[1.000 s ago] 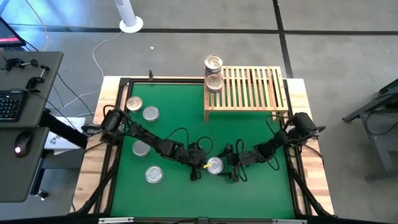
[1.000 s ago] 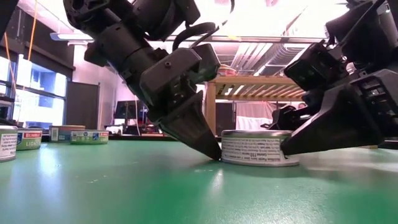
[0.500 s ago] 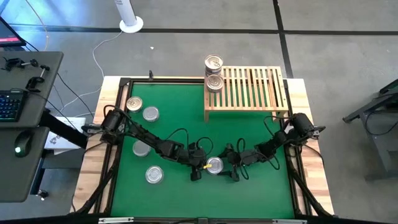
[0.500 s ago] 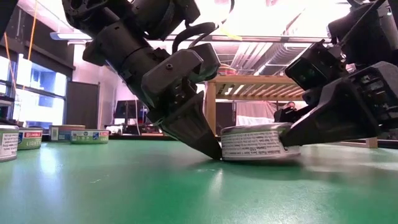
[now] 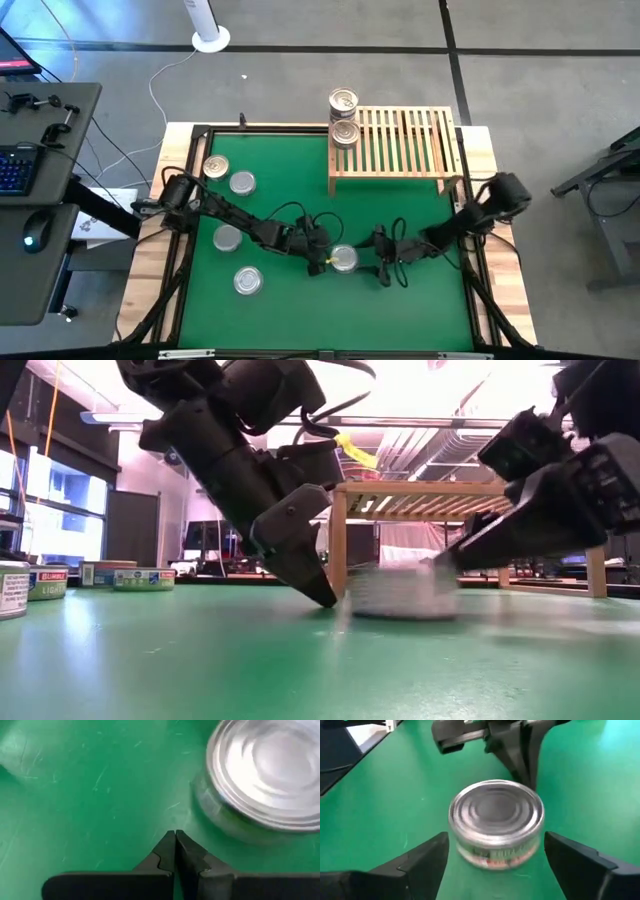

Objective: Stack canned seafood by type on shelf
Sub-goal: Put the green tuna can on the shelf

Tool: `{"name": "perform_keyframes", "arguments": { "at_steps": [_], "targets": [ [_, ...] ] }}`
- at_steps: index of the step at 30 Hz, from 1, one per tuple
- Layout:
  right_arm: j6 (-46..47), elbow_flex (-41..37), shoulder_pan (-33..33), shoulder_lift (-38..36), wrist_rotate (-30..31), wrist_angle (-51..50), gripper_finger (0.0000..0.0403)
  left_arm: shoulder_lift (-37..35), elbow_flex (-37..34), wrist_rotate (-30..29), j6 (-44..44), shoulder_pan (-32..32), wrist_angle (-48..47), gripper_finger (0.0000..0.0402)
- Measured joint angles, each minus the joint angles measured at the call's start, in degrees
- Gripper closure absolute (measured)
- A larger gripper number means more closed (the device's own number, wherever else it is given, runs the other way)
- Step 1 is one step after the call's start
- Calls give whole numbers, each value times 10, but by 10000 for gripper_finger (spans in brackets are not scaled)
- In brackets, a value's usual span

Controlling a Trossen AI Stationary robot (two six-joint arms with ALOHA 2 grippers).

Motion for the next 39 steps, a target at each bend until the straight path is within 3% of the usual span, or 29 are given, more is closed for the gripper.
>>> {"name": "perform_keyframes", "arguments": {
  "at_steps": [7, 11, 20, 24, 28, 39],
  "targets": [
    [-4, 0, 1, -102, 10, -165, 113, -1, -2, 4, 6, -4, -5, 401],
    [2, -1, -13, -118, -6, -178, 113, -12, -2, 7, 6, -5, -33, 401],
    [-77, 41, -61, -117, -61, -205, 21, -45, -6, 7, 1, -12, -113, 402],
    [-130, 21, -67, -113, -94, -164, 6, -45, -6, 10, -8, -25, -120, 402],
    [-113, -23, -70, -85, -96, -25, 5, -45, -6, 13, -20, -43, -112, 402],
    [-99, 0, -60, 89, -97, 191, 4, -45, -6, 24, -33, -64, -55, 402]
  ]
}}
